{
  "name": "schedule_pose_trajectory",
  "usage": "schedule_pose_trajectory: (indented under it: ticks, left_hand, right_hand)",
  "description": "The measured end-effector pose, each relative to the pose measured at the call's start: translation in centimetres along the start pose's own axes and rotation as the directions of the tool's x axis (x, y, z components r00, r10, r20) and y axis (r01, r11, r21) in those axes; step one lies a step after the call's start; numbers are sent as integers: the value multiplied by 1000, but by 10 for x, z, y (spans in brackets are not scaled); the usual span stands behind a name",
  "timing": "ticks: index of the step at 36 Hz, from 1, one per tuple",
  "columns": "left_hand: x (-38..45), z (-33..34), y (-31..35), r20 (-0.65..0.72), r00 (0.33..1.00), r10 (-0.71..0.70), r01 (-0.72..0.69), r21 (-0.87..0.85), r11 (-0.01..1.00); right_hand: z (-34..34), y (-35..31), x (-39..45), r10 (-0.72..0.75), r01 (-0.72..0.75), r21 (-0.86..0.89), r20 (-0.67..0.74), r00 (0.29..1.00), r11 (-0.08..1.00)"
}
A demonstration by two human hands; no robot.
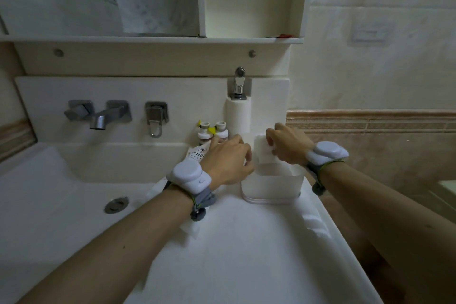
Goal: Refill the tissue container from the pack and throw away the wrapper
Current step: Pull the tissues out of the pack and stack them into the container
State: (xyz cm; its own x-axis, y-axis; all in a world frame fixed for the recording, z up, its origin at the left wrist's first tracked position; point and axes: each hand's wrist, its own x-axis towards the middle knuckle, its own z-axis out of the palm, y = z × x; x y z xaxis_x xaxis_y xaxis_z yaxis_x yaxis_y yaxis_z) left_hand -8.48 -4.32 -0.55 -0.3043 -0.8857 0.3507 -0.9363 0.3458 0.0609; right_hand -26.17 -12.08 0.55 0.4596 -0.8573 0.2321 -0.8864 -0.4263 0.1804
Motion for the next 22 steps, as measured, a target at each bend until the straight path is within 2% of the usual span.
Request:
schedule_pose_trajectory:
  ticks: [6, 10, 13, 15, 17, 20, 22]
  left_hand:
    - [-1, -2, -3, -105, 994, 13, -19, -52, 998]
    - [-7, -8, -7, -211, 977, -22, 6, -76, 997]
    - [-15, -15, -13, -210, 967, -143, 131, -70, 989]
    - [-21, -20, -16, -147, 956, -255, 248, -63, 967]
    - [-26, -24, -20, -26, 933, -360, 358, -47, 933]
    - [-30, -26, -28, 185, 867, -462, 480, -66, 875]
    - [-36, -27, -32, 278, 829, -486, 526, -89, 846]
  right_hand:
    - [-15, -1, -6, 94, -109, 143, 104, 990, 984]
    - [-29, -7, -11, 157, -155, 232, 10, 987, 960]
    - [-38, -18, -11, 192, -152, 354, -81, 978, 923]
    - [-47, -31, -12, 188, -117, 476, -105, 977, 872]
    - [-55, -48, -15, 119, -57, 559, -75, 990, 827]
    - [-58, -75, -17, -29, 15, 529, 18, 999, 848]
    - [-55, -88, -17, -77, 29, 481, 81, 994, 876]
